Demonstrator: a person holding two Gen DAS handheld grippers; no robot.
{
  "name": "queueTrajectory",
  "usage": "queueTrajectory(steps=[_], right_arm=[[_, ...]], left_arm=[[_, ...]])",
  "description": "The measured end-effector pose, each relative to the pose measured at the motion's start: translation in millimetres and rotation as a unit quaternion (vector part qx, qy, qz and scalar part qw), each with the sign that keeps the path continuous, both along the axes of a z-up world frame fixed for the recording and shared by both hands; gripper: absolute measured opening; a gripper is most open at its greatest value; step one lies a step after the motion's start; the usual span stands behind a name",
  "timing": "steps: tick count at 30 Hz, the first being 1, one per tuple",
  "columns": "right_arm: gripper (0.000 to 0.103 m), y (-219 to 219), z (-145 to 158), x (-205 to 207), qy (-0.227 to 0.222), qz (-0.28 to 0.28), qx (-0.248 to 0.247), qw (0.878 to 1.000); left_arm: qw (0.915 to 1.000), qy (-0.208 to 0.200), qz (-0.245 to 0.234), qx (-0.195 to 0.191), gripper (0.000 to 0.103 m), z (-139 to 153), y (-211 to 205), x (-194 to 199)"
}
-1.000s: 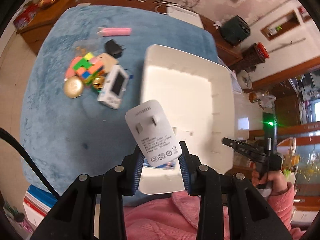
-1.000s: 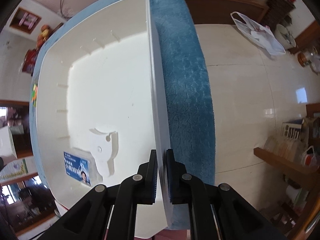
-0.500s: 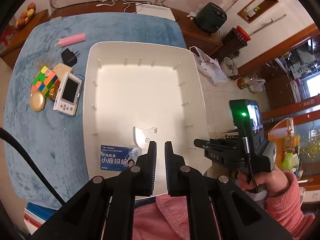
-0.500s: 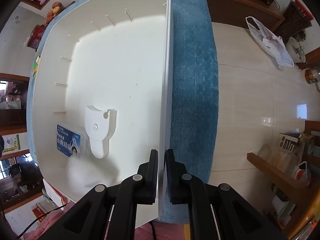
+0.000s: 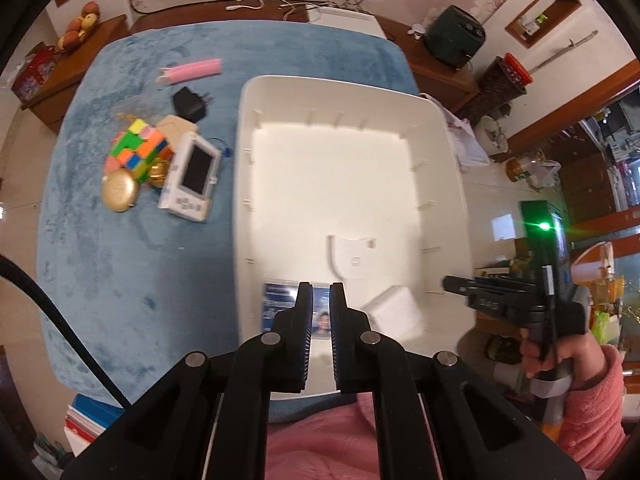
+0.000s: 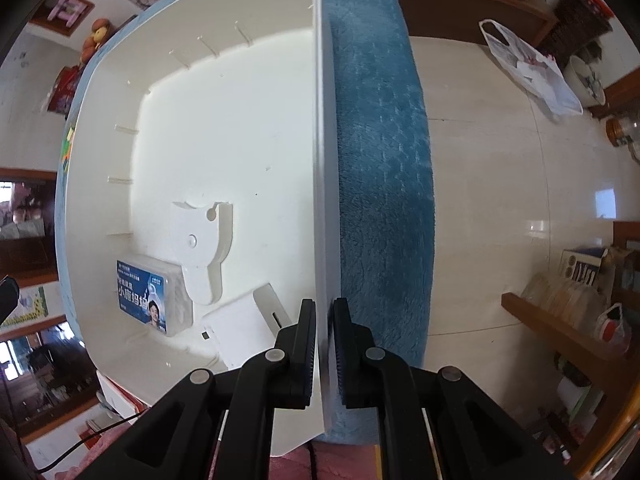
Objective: Organize rigid objects
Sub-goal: 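Carry the white charger into the tray and release it, then lower the left gripper onto the Rubik's cube and grasp it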
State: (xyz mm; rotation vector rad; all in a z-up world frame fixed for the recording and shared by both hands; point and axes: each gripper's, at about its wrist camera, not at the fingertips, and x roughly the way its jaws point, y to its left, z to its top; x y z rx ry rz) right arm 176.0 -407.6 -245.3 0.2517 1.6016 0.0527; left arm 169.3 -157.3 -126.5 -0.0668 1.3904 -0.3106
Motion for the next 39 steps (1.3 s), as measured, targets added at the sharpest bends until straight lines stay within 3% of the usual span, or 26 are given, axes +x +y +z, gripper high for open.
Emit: queueTrajectory(steps=[8,15,18,20,22,25,28,32,39], right_arm=[[0.010,1,0,-1,0.004,-0.038,-0.016,0.999],[0.009,1,-2,0,0.008,-0.079,-0.028,0.996],[0.009,1,-2,0,0.007,-0.091,-0.036,0.995],[0.009,1,-1,-1,0.006,-0.099,-0.039,0.994],[0.008,1,-1,-2,0.004,-0.105,-0.043,0.994],[0.008,3,0,-2,0.004,-0.110,-0.053,0.992],[0.008,4,0,-2,0.006,-0.117,-0.065,0.991],[0.009,10,1,-2,0.005,-0.111,-0.082,0.990],[0.010,14,3,-2,0.010,-0.122,-0.105,0.987]], left_arm=[[0.9996,-0.003,0.006,0.028,0.010,-4,36,18],[0.9982,0.006,-0.015,0.057,0.019,-9,66,42],[0.9973,0.006,-0.029,0.068,0.026,-11,78,55],[0.9966,0.005,-0.039,0.072,0.044,-13,85,64],[0.9956,0.000,-0.049,0.080,0.054,-16,94,74],[0.9940,-0.007,-0.061,0.091,0.057,-22,105,93],[0.9950,0.000,-0.060,0.081,0.071,-31,115,115],[0.9953,0.001,-0.075,0.061,0.078,-41,124,140],[0.9921,0.019,-0.113,0.052,0.079,-68,124,175]])
